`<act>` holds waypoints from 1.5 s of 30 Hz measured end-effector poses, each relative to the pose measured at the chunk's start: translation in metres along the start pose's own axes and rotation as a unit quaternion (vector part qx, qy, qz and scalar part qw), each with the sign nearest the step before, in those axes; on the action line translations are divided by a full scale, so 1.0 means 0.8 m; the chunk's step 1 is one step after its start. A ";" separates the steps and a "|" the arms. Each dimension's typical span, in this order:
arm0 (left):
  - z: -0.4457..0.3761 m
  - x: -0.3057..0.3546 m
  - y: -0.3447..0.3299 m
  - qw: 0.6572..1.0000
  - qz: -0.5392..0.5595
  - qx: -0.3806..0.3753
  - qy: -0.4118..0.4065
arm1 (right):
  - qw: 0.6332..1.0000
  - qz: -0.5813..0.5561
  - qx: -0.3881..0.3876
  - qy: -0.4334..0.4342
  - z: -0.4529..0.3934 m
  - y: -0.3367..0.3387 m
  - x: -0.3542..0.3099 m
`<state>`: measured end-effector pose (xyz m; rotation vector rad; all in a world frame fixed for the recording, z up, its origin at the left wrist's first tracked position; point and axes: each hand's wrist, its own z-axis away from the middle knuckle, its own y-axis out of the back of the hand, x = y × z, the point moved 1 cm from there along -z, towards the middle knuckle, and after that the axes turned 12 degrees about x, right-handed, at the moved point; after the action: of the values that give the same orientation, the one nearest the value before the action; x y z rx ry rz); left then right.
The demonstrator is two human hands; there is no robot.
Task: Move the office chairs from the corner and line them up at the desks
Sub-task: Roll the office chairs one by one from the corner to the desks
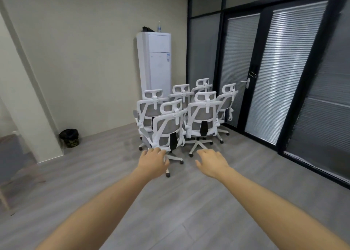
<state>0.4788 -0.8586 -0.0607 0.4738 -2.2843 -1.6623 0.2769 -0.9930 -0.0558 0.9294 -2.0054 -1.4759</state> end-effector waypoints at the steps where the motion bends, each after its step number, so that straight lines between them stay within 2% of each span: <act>1: -0.027 -0.001 -0.010 1.000 0.002 -0.005 -0.001 | 1.000 -0.001 -0.004 -0.001 -0.025 -0.010 0.009; 10: -0.308 0.000 -0.130 1.000 -0.001 -0.022 -0.002 | 1.000 -0.015 0.013 0.021 -0.287 -0.120 0.133; 14: -0.429 0.003 -0.157 0.999 -0.017 -0.031 0.013 | 0.999 -0.025 0.001 0.030 -0.408 -0.149 0.197; 18: -0.538 -0.010 -0.177 0.999 -0.021 -0.023 0.035 | 0.998 -0.036 0.022 0.042 -0.524 -0.166 0.237; 30: -0.840 -0.092 -0.322 0.998 -0.016 -0.039 0.052 | 0.996 -0.056 -0.025 0.064 -0.838 -0.311 0.304; 35: -0.974 -0.137 -0.367 0.997 -0.021 -0.045 0.059 | 0.995 -0.055 -0.016 0.086 -0.980 -0.353 0.319; 41: -1.080 -0.164 -0.427 0.994 -0.025 -0.057 0.085 | 0.988 -0.065 -0.065 0.124 -1.114 -0.423 0.339; 45: -1.143 -0.181 -0.469 0.991 -0.015 -0.056 0.123 | 0.980 -0.083 -0.060 0.168 -1.214 -0.476 0.350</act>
<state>1.0191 -1.6942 -0.1469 0.6513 -2.0055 -1.6339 0.8815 -1.8853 -0.1273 1.2274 -1.6111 -1.3988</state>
